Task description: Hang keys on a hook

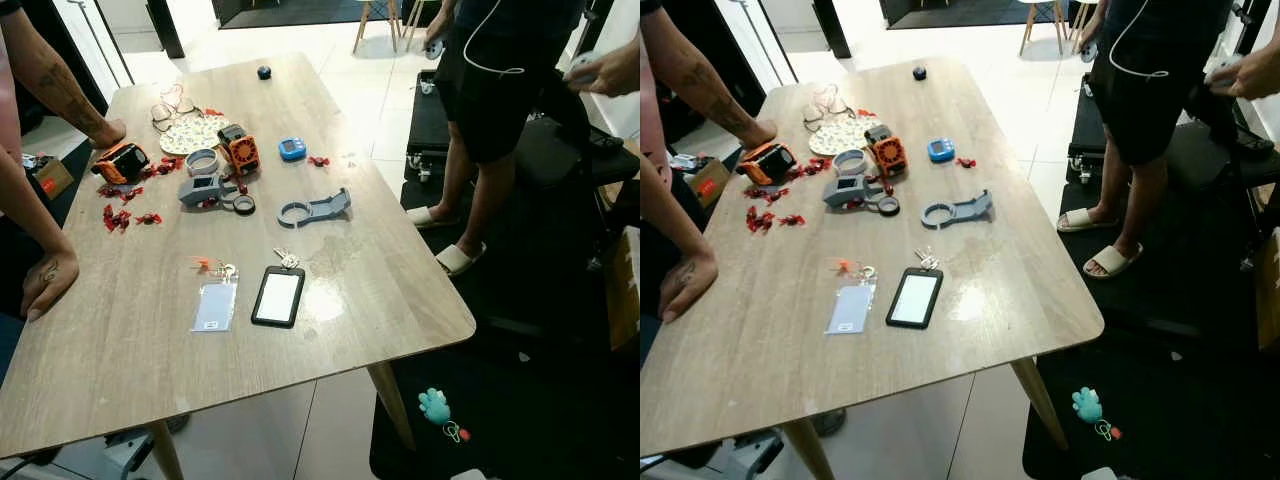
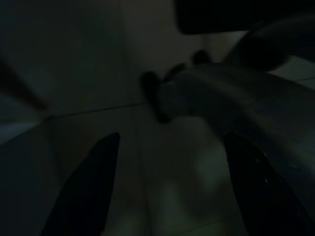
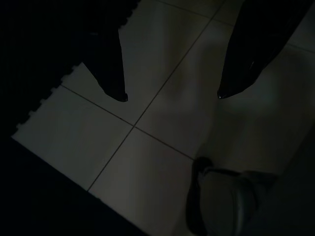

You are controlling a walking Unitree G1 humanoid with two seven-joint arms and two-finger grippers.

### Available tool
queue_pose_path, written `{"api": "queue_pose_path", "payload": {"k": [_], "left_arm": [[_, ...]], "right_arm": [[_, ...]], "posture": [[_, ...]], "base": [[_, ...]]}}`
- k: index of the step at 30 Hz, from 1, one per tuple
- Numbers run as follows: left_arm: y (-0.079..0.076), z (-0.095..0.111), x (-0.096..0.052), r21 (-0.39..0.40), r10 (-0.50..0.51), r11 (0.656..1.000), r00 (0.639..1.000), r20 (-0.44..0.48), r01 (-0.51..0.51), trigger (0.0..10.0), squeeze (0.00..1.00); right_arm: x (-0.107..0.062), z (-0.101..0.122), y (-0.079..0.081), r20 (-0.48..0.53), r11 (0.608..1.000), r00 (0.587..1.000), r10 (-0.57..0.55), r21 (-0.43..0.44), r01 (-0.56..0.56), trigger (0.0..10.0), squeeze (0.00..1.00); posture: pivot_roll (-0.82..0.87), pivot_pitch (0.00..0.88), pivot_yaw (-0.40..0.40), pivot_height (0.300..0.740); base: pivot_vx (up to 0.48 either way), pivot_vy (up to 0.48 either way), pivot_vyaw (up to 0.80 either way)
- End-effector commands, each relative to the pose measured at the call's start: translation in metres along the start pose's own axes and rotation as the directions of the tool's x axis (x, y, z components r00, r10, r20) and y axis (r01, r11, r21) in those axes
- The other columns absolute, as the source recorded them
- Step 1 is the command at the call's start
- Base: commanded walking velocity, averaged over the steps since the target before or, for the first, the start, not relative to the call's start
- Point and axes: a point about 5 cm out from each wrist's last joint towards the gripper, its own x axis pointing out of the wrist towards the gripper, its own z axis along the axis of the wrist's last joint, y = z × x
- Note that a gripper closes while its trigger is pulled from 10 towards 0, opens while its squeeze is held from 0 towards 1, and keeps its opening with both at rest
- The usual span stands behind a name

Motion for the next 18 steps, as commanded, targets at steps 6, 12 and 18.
{"api": "queue_pose_path", "payload": {"k": [6,12,18], "left_arm": [[0.004,0.008,-0.041,0.065,-0.280,0.956,0.955,-0.099,0.287,10.0,0.00],[0.000,0.022,-0.051,0.151,-0.392,0.898,0.907,-0.151,0.413,10.0,0.00],[-0.014,0.053,-0.062,0.270,-0.461,0.841,0.883,-0.095,0.468,10.0,0.00]], "right_arm": [[0.000,-0.002,0.004,-0.006,1.000,1.000,0.013,0.005,-0.013,10.0,0.00],[0.000,-0.003,0.003,-0.009,1.000,1.000,0.011,0.003,-0.011,10.0,0.00],[0.000,-0.003,0.001,-0.008,1.000,1.000,0.011,-0.001,-0.011,10.0,0.00]], "posture": [[-0.14,0.081,0.126,0.740],[-0.14,0.085,0.122,0.740],[-0.13,0.085,0.120,0.740]], "base": [[0.000,0.000,0.00],[0.000,0.000,0.00],[0.000,0.000,0.00]]}}
